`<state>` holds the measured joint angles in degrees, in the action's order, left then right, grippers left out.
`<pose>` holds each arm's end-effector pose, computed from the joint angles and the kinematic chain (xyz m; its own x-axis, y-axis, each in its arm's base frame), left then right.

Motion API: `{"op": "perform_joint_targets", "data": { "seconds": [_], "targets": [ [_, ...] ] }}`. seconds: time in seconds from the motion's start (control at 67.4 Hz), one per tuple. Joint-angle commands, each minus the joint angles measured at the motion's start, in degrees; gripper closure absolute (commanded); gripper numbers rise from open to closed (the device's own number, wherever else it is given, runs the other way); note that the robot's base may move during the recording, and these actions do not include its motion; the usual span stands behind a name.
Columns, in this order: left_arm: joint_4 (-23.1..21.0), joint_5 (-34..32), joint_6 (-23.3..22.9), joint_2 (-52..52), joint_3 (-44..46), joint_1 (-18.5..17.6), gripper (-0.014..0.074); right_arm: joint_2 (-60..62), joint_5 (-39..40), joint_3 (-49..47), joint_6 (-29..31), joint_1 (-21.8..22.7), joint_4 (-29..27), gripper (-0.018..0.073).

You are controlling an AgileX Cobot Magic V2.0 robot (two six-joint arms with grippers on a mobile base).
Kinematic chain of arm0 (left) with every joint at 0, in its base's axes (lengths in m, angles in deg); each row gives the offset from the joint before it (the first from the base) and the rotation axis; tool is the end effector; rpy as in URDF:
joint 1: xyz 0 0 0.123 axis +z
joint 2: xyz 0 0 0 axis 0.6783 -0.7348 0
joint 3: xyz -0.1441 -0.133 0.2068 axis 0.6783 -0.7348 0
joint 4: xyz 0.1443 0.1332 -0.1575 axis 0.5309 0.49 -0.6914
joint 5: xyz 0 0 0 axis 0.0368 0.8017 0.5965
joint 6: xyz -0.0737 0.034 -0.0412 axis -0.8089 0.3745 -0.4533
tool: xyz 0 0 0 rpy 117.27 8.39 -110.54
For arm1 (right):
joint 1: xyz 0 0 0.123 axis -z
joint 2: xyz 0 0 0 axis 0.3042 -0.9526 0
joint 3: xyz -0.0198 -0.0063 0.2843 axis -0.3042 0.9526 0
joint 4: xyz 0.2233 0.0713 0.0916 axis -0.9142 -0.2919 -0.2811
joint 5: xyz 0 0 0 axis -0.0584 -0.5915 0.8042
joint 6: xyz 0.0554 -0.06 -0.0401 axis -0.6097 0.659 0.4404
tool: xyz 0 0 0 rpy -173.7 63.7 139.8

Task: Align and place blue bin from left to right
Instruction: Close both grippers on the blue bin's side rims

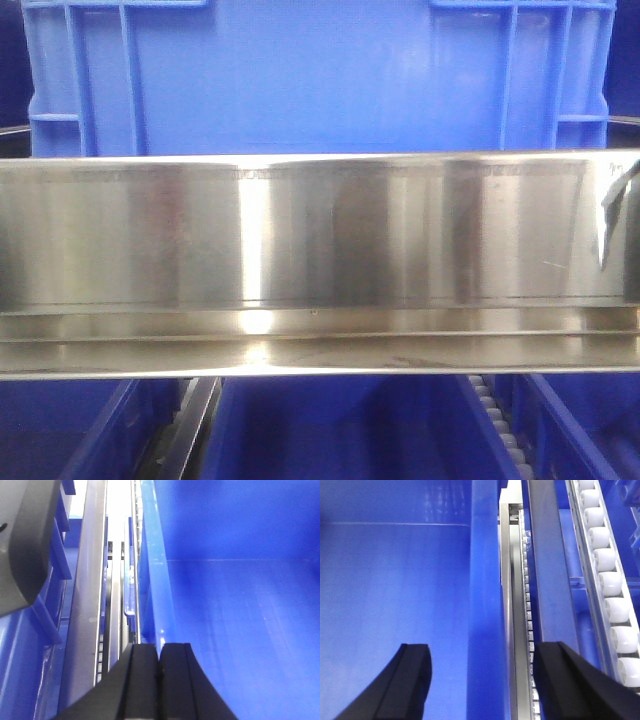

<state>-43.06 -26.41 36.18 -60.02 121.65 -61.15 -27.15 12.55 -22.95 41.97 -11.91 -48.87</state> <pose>0.3661 -0.1040 0.4351 -0.6494 -0.0480 -0.7589 0.0106 0.9973 -0.0721 0.3606 0.1919 0.3893 -0.7627 -0.1399 -0.6315 -0.2335 0.9700 0.0671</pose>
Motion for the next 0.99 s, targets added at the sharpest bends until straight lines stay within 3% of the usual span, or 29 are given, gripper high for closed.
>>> {"op": "perform_joint_targets", "data": {
  "seconds": [0.0, 0.505, 0.594, 0.683, 0.742, 0.817, 0.935, 0.98],
  "targets": [
    [-0.07, -0.17, -0.41, 0.4, 0.5, -0.22, 0.0707, 0.12, 1.07, -0.36, -0.02, -0.08, 0.73, 0.023],
    [-0.07, 1.3, -0.41, 0.4, 0.5, -0.22, 0.0707, -0.51, 0.98, -0.36, -0.02, -0.08, 0.73, 0.0235],
    [-0.07, 1.3, -0.41, 0.4, 0.5, -0.22, 0.0707, -0.51, 0.88, -0.36, -0.02, -0.08, 0.73, 0.0291],
    [0.03, 1.29, 0.39, 0.4, 0.5, -0.52, 0.0702, -0.51, 0.51, -0.36, -0.02, -0.08, 0.73, 0.0407],
    [0.77, 1.29, 0.4, 0.4, 0.5, -1.18, 0.0659, -0.51, 0.17, -0.36, -0.02, -0.08, 0.83, 0.0513],
    [2.4, 0.95, 0.4, 0.4, 0.5, -2.5, 0.0542, -0.51, -0.1, -0.36, -0.02, -0.08, 1.06, 0.0642],
    [4.64, -0.72, -0.45, 0.17, 0.5, -4.14, 0.0318, -0.51, -0.06, -0.36, -0.02, -0.08, 1.06, 0.0634],
    [4.42, -1.23, -1.18, -0.26, 0.5, -4.28, 0.0274, -0.51, -0.06, -0.36, -0.02, -0.08, 1.06, 0.0634]
  ]
}}
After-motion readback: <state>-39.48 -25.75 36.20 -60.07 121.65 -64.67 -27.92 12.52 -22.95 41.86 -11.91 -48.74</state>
